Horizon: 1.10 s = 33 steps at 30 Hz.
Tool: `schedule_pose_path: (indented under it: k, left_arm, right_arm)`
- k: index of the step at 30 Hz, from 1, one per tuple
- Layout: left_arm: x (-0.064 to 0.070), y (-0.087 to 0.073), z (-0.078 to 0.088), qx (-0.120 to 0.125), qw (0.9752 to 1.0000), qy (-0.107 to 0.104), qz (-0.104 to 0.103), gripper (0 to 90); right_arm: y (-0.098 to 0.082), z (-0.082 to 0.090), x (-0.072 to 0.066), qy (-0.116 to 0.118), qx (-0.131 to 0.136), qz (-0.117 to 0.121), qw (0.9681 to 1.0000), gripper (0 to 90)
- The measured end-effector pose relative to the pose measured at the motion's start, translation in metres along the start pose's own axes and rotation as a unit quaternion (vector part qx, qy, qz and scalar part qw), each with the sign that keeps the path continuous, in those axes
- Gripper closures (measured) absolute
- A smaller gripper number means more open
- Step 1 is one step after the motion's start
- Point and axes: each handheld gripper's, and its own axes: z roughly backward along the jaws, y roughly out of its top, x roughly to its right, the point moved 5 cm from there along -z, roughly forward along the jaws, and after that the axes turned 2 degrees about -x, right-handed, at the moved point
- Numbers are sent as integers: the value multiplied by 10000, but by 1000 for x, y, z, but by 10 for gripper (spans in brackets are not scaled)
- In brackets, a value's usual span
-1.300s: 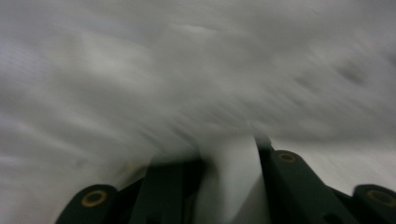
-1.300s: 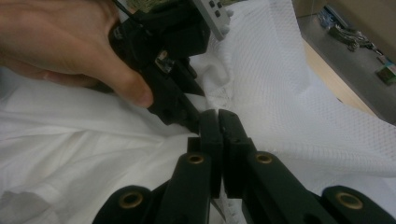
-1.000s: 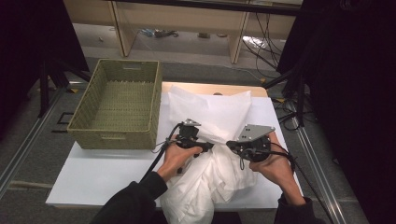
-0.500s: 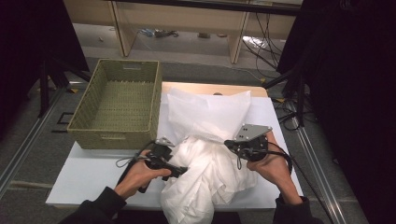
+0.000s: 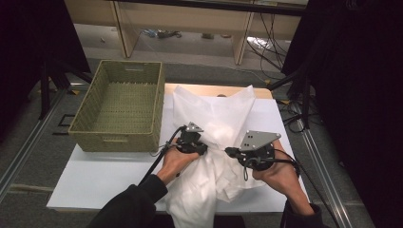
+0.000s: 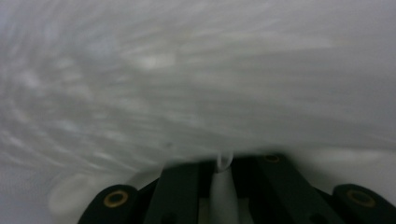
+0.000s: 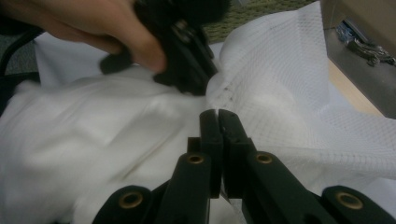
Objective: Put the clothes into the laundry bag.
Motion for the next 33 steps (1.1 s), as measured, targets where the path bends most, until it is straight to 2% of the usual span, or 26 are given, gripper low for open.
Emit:
schedule_pose_path:
  k: [2,4,5,7,8,10,12,14,16,17,18,19,20,21,23,24,25,27,28,29,31,32,33]
  left_arm:
    - [-1,-4,-5,-31,10000,4,-63,809]
    - [3,-4,6,18,9996,-41,-270,707]
    - [4,-6,18,-17,9994,-17,-351,633]
    - [4,-14,41,-111,9993,-41,-350,447]
    - [4,-17,50,-84,9995,-98,-280,364]
    - [1,-27,71,-147,9996,-108,-231,306]
    - [-6,-41,90,-235,9992,-152,-275,263]
    - [-9,-53,92,-341,9989,-256,-210,224]
    - [-14,-62,79,-305,9987,-371,-153,201]
    - [-13,-63,68,-228,9987,-446,-50,204]
    - [-13,-61,58,-156,9983,-560,-37,213]
    - [-12,-57,48,-21,9971,-757,96,234]
    - [-9,-52,41,122,9943,-1021,282,342]
    - [-5,-46,36,194,9915,-1267,228,458]
    - [10,-37,32,325,9921,-1199,-156,719]
    - [23,-33,33,379,9905,-1278,-339,770]
    - [38,-29,34,379,9883,-1356,-580,785]
    - [57,-22,34,336,9867,-1359,-823,788]
    - [59,-19,32,314,9866,-1344,-865,791]
    - [58,-15,29,273,9893,-1226,-739,794]
    - [44,-5,20,375,9942,-845,-553,800]
    - [27,0,12,410,9978,-403,-339,801]
    - [12,2,7,425,9989,-48,-203,798]
  right_arm:
    - [-2,-3,0,-18,-110,20,9999,900]
    - [-8,-11,1,-11,-200,-31,9998,900]
    - [-11,-13,2,-27,-251,-69,9997,900]
    - [-14,-17,5,-60,-258,-111,9996,900]
    - [-15,-17,6,-65,-261,-139,9995,900]
    - [-16,-16,7,-113,-248,-156,9995,900]
    - [-14,-16,8,-140,-225,-142,9995,900]
    - [-12,-15,8,-179,-225,-150,9995,900]
    - [-12,-16,6,-159,-242,-133,9995,900]
    - [-11,-17,6,-155,-257,-103,9995,900]
    - [-10,-19,6,-142,-253,-98,9995,900]
    - [-9,-20,5,-131,-268,-91,9995,900]
    - [-8,-21,4,-130,-270,-66,9995,900]
    - [-8,-22,3,-119,-284,-60,9995,900]
    - [-9,-24,2,-90,-293,-47,9995,900]
    - [-9,-25,3,-110,-270,-46,9996,900]
    - [-9,-25,3,-101,-252,-54,9996,900]
    - [-7,-23,4,-107,-135,-105,9998,900]
    - [-4,-20,3,-112,-100,-86,9999,900]
    - [-2,-18,3,-103,-67,-66,9999,900]
    - [2,-13,0,-112,-18,-18,9999,900]
    - [3,-11,-1,-135,-2,32,9999,900]
    - [5,-6,-5,-127,27,43,9999,900]
